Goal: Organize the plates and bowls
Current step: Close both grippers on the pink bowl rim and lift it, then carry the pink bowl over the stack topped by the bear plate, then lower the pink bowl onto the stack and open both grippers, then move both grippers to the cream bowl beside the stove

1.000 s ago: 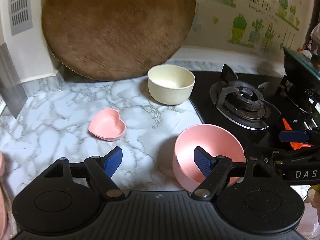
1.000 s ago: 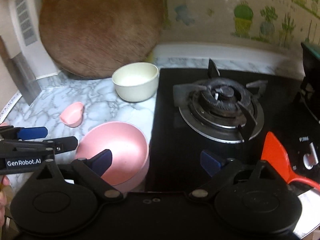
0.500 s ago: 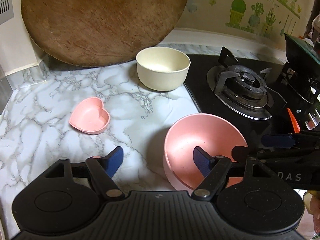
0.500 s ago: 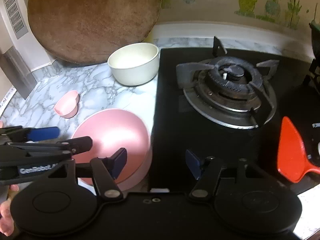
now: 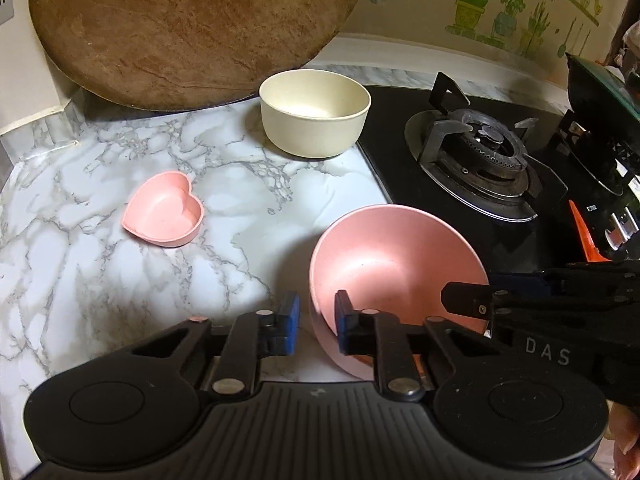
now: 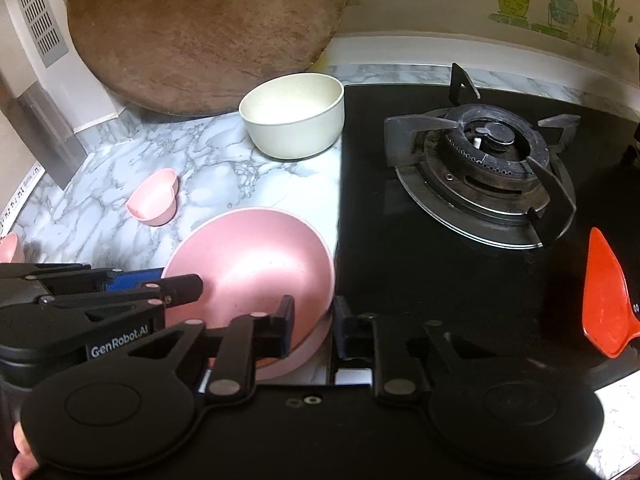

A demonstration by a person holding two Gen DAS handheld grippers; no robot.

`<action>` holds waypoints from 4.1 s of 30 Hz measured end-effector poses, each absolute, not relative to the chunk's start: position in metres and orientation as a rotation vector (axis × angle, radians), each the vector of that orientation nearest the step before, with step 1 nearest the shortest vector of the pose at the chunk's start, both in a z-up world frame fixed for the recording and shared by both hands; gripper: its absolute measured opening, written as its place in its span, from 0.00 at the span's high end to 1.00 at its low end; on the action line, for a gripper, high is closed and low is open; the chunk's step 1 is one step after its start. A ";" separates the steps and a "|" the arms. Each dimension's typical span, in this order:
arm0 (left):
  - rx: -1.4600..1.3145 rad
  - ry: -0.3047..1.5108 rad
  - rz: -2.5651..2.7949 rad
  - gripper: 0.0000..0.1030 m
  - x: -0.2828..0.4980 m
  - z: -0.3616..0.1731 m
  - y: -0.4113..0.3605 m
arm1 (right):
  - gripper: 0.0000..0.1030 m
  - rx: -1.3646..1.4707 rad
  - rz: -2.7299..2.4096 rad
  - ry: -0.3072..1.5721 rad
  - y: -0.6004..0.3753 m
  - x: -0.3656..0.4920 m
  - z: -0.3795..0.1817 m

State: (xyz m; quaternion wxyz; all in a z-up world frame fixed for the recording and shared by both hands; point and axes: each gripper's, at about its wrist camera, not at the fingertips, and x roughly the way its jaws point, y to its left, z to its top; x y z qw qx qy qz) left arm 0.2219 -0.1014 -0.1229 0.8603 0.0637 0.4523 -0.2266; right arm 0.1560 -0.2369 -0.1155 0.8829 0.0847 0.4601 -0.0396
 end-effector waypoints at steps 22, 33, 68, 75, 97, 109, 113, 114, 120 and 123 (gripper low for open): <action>0.095 0.954 -0.351 0.91 0.188 -0.093 -0.032 | 0.88 0.121 0.070 0.980 -0.170 0.138 -0.093; 0.099 0.984 -0.269 0.91 0.164 -0.093 -0.002 | 0.88 0.087 0.157 1.036 -0.140 0.126 -0.099; 0.041 1.044 -0.249 0.90 0.160 -0.107 0.014 | 0.79 0.070 0.170 1.054 -0.133 0.121 -0.102; 0.035 1.025 -0.243 0.90 0.159 -0.098 0.019 | 0.77 0.082 0.162 1.027 -0.138 0.122 -0.093; 0.043 0.879 -0.279 0.85 0.168 -0.053 0.010 | 0.60 0.123 0.148 0.889 -0.161 0.129 -0.058; 0.058 0.767 -0.359 0.44 0.184 -0.030 -0.009 | 0.33 0.127 0.097 0.775 -0.185 0.145 -0.031; 0.048 0.752 -0.385 0.35 0.195 -0.026 -0.016 | 0.23 0.110 0.078 0.737 -0.193 0.152 -0.024; 0.049 0.746 -0.388 0.33 0.198 -0.025 -0.017 | 0.21 0.104 0.073 0.727 -0.195 0.154 -0.022; 0.046 0.717 -0.410 0.25 0.217 -0.021 -0.027 | 0.01 0.077 0.052 0.668 -0.206 0.167 -0.013; 0.033 0.714 -0.418 0.25 0.229 -0.019 -0.029 | 0.00 0.076 0.037 0.649 -0.214 0.177 -0.011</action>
